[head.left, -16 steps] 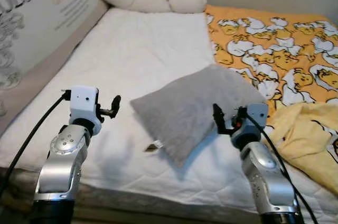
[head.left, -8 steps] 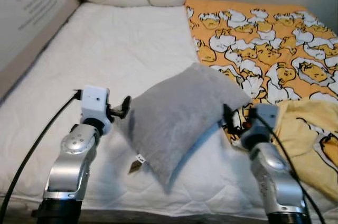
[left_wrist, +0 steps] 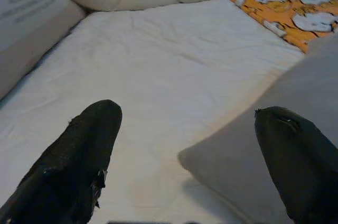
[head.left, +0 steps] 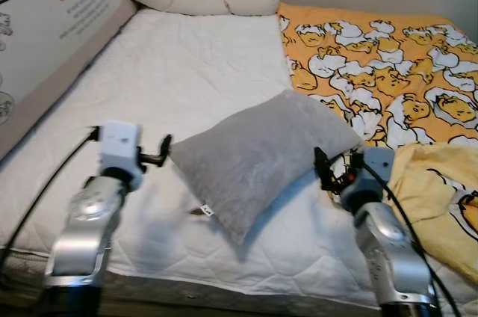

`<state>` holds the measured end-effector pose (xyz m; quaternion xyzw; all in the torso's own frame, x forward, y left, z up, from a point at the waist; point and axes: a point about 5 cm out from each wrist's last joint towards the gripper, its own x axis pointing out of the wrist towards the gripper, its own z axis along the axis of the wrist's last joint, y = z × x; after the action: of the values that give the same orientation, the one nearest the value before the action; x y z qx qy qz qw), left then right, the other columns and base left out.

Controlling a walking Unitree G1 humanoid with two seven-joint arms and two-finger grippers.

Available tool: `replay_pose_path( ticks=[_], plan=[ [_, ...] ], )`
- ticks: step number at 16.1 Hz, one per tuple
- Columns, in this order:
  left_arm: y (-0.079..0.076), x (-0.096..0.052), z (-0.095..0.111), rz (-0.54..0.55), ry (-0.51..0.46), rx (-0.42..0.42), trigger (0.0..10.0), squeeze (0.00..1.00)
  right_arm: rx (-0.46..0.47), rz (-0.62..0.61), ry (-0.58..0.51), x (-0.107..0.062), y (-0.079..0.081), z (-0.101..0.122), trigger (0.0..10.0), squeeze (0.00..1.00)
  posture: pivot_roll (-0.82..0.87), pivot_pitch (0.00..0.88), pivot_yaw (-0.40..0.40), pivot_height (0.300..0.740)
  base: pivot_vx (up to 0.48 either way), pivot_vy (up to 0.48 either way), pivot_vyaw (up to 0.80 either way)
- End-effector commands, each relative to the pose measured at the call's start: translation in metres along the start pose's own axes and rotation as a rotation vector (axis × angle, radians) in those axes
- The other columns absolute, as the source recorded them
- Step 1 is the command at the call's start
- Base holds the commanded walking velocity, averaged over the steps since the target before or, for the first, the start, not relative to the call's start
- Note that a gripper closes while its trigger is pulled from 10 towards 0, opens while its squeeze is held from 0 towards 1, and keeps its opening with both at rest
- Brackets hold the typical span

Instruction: Clean up the room

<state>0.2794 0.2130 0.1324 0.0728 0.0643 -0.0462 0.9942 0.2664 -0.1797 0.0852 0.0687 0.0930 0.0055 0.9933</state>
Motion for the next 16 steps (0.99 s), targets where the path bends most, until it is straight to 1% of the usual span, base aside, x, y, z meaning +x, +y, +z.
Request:
replay_pose_path(
  ticks=[1,2,3,4,5,6,7,8,9,10,11,12,13,14,15,16],
  plan=[
    [0.009,-0.001,0.001,0.003,-0.005,-0.001,10.0,0.12,0.015,-0.012,-0.002,-0.004,-0.006,0.002,10.0,0.39,0.03,0.0,-0.035,0.74,0.0,0.0,0.0],
    [0.017,0.003,0.002,0.002,-0.006,0.009,10.0,0.0,0.031,-0.017,0.004,-0.005,-0.01,0.003,10.0,1.0,0.03,0.0,-0.039,0.74,0.0,0.0,0.0],
    [0.026,0.01,0.005,0.012,-0.015,0.029,10.0,0.0,0.053,-0.018,0.0,-0.005,-0.013,0.005,10.0,1.0,0.03,0.0,-0.041,0.74,0.0,0.0,0.0],
    [0.034,0.023,0.01,0.023,-0.016,0.038,10.0,0.0,0.051,-0.022,0.015,-0.006,-0.016,0.005,10.0,1.0,0.02,0.0,-0.038,0.74,0.0,0.0,0.0],
    [0.038,0.036,0.013,0.032,-0.01,0.059,10.0,0.0,0.031,-0.024,0.037,-0.005,-0.018,0.003,10.0,1.0,0.01,0.0,-0.032,0.74,0.0,0.0,0.0],
    [0.035,0.059,0.021,0.004,-0.003,0.105,10.0,0.0,0.005,-0.02,0.09,-0.006,-0.019,-0.004,10.0,1.0,-0.01,0.0,-0.016,0.74,0.0,0.0,0.0],
    [0.033,0.067,0.024,-0.009,-0.001,0.124,10.0,0.0,0.003,-0.017,0.109,-0.006,-0.019,-0.006,10.0,1.0,-0.01,0.0,-0.016,0.74,0.0,0.0,0.0],
    [0.024,0.082,0.028,-0.041,0.016,0.147,10.0,0.0,-0.017,-0.016,0.147,-0.005,-0.02,-0.011,10.0,1.0,-0.04,0.0,0.003,0.74,0.0,0.0,0.0],
    [0.014,0.093,0.029,-0.065,0.039,0.165,10.0,0.0,-0.049,-0.019,0.181,-0.003,-0.02,-0.013,10.0,1.0,-0.06,0.0,0.012,0.74,0.0,0.0,0.0],
    [0.009,0.098,0.029,-0.072,0.05,0.175,10.0,0.0,-0.058,-0.022,0.193,-0.001,-0.02,-0.014,10.0,1.0,-0.06,0.0,0.015,0.74,0.0,0.0,0.0],
    [-0.001,0.104,0.027,-0.077,0.073,0.186,10.0,0.0,-0.074,-0.02,0.214,0.002,-0.021,-0.014,10.0,1.0,-0.09,0.0,0.026,0.74,0.0,0.0,0.0],
    [-0.013,0.108,0.023,-0.076,0.099,0.221,10.0,0.0,-0.096,-0.028,0.238,0.003,-0.023,-0.014,10.0,1.0,-0.1,0.0,0.031,0.74,0.0,0.0,0.0],
    [-0.024,0.11,0.015,-0.086,0.129,0.254,10.0,0.0,-0.128,-0.05,0.272,0.005,-0.027,-0.015,10.0,1.0,-0.11,0.0,0.034,0.74,0.0,0.0,0.0],
    [-0.033,0.109,0.005,-0.085,0.161,0.253,10.0,0.0,-0.136,-0.092,0.295,0.007,-0.033,-0.016,10.0,1.0,-0.11,0.0,0.037,0.74,0.0,0.0,0.0],
    [-0.044,0.106,-0.011,-0.098,0.215,0.248,10.0,0.0,-0.142,-0.091,0.316,0.013,-0.033,-0.019,10.0,0.19,-0.12,0.0,0.04,0.74,0.0,0.0,0.0],
    [-0.055,0.102,-0.025,-0.135,0.266,0.247,10.0,0.0,-0.141,-0.068,0.332,0.02,-0.029,-0.022,10.0,0.0,-0.12,0.0,0.04,0.74,0.0,0.0,0.0]
  ],
)
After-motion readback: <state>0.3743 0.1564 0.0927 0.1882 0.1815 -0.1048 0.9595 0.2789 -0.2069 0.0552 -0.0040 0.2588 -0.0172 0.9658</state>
